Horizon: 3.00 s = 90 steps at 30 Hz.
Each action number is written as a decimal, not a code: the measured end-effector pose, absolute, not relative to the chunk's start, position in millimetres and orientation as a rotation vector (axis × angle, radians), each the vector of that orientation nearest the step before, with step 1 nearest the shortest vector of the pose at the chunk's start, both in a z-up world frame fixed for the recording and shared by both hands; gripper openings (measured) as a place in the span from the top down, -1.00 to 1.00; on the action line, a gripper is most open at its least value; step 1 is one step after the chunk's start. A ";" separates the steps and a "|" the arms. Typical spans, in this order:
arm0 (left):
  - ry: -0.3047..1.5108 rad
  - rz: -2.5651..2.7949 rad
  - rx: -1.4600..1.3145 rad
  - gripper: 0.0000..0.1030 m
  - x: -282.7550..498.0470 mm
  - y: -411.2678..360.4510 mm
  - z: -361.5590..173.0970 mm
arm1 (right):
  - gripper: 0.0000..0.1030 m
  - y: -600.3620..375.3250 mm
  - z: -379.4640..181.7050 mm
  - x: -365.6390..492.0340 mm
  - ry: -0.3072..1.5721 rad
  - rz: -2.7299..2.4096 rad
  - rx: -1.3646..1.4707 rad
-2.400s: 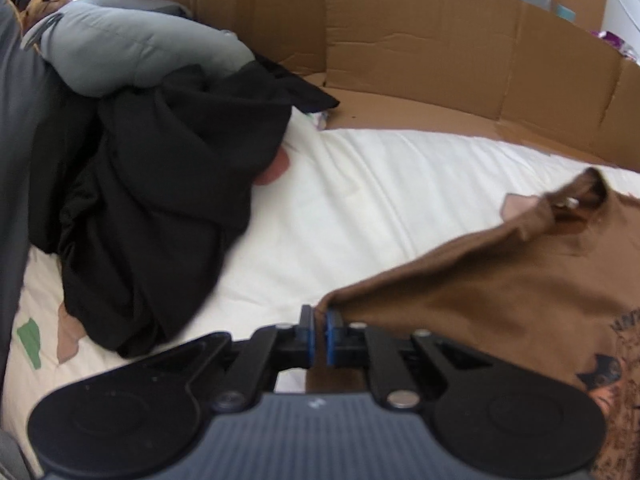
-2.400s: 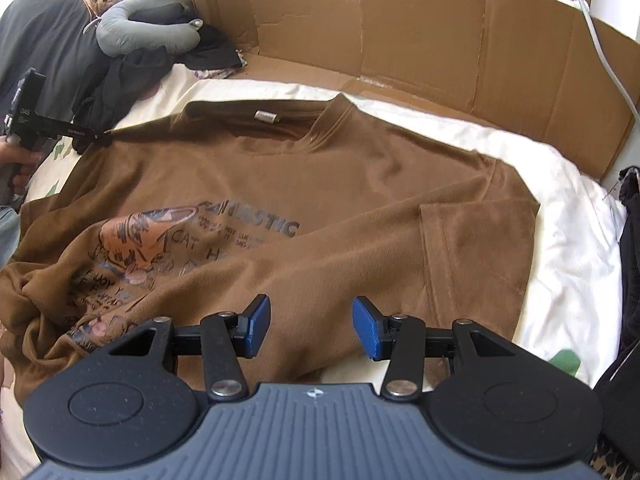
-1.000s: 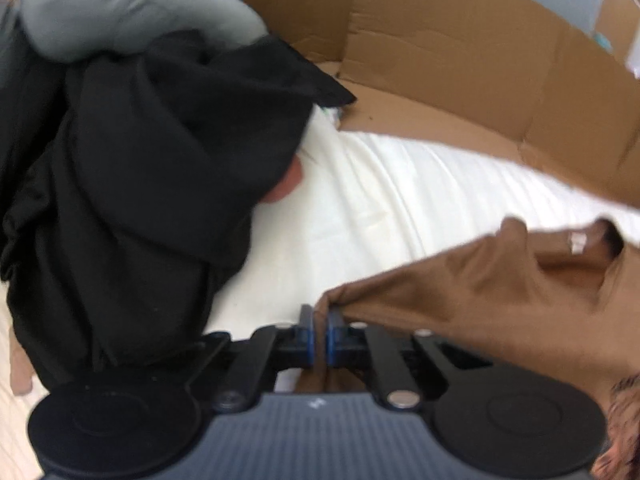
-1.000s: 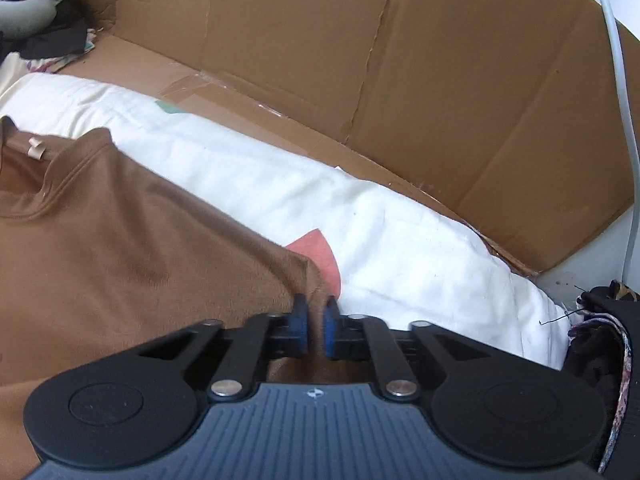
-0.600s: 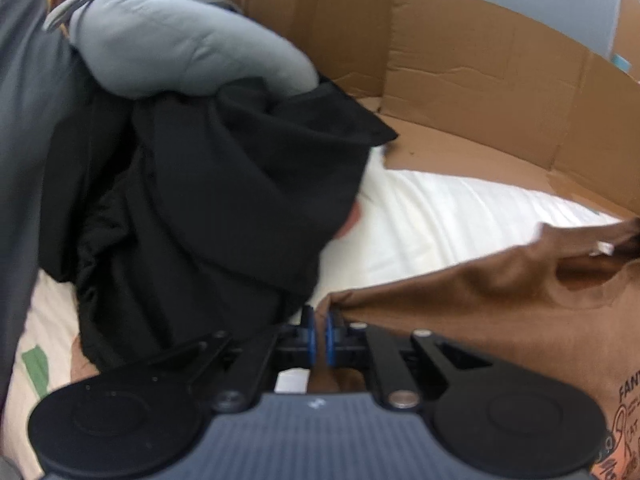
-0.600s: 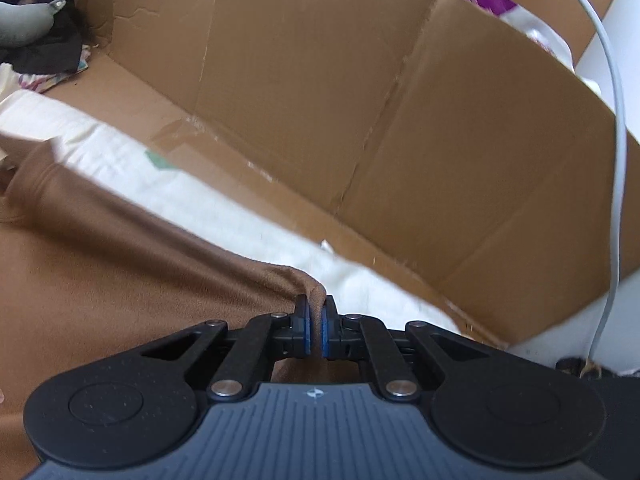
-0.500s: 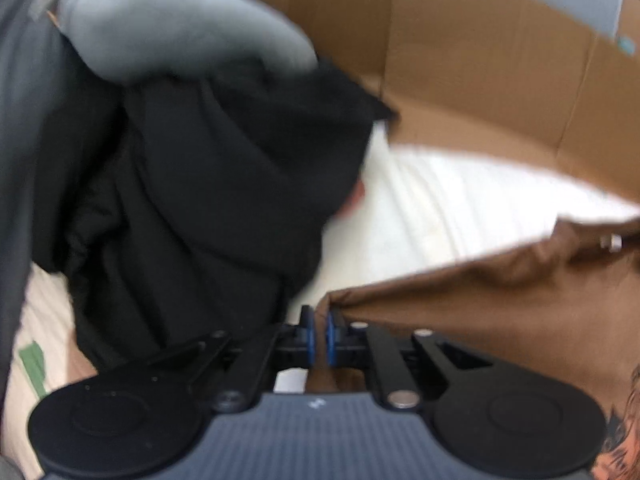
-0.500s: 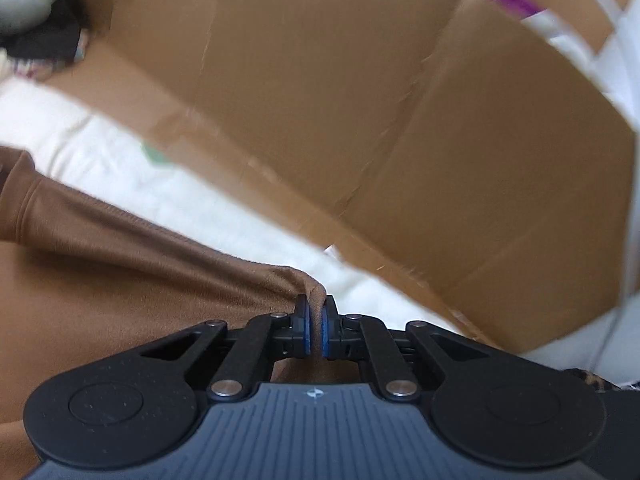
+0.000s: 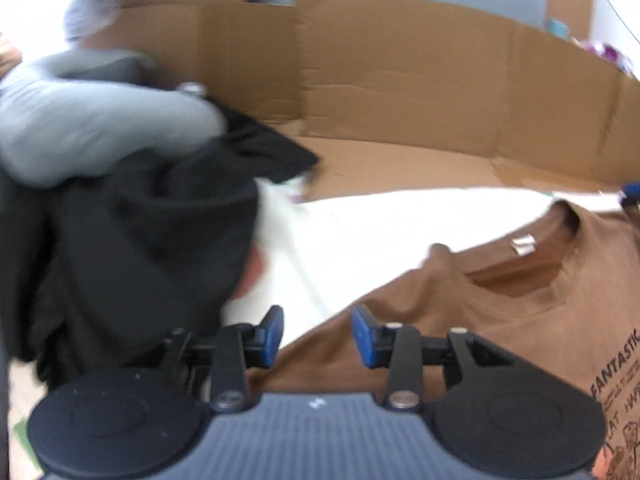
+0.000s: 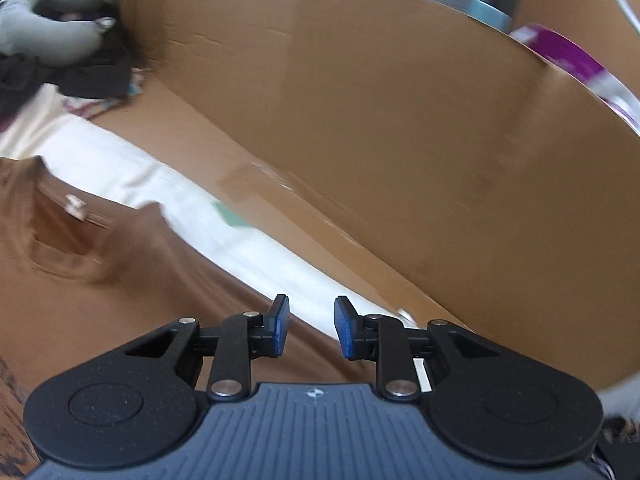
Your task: Fold clothes
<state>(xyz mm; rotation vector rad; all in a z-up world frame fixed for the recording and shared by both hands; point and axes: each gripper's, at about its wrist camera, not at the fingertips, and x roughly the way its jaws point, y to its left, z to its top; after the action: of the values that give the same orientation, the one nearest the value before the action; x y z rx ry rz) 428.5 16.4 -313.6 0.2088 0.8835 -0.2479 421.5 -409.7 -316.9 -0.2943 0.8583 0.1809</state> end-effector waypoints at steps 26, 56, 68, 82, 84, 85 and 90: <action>0.913 -0.485 0.034 0.25 472.1 -5.1 -341.1 | 0.27 -329.3 -328.5 456.2 0.812 0.392 -0.153; 0.878 -0.403 0.262 0.31 485.1 -41.4 -356.8 | 0.57 -313.4 -351.9 459.3 0.876 0.285 -0.293; 0.821 -0.366 0.125 0.11 439.9 -3.7 -268.2 | 0.17 -379.9 -240.1 400.4 0.818 0.259 -0.198; 0.825 -0.455 0.090 0.00 355.2 -62.2 -209.4 | 0.06 -445.1 -185.9 237.6 0.780 0.125 -0.172; 0.822 -0.510 0.095 0.00 352.4 -82.2 -210.8 | 0.02 -449.5 -193.7 216.0 0.765 0.112 -0.180; 0.819 -0.541 0.097 0.00 351.5 -92.6 -212.0 | 0.01 -452.6 -199.4 206.2 0.762 0.101 -0.173; 0.842 -0.671 0.157 0.00 354.7 -158.4 -226.5 | 0.00 -464.8 -242.1 172.3 0.758 0.034 -0.127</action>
<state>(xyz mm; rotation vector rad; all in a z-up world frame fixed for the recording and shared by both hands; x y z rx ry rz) 354.7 -158.4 -226.5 0.1568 0.8420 -0.6715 172.3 -464.8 -242.1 -0.1273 0.7584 0.0342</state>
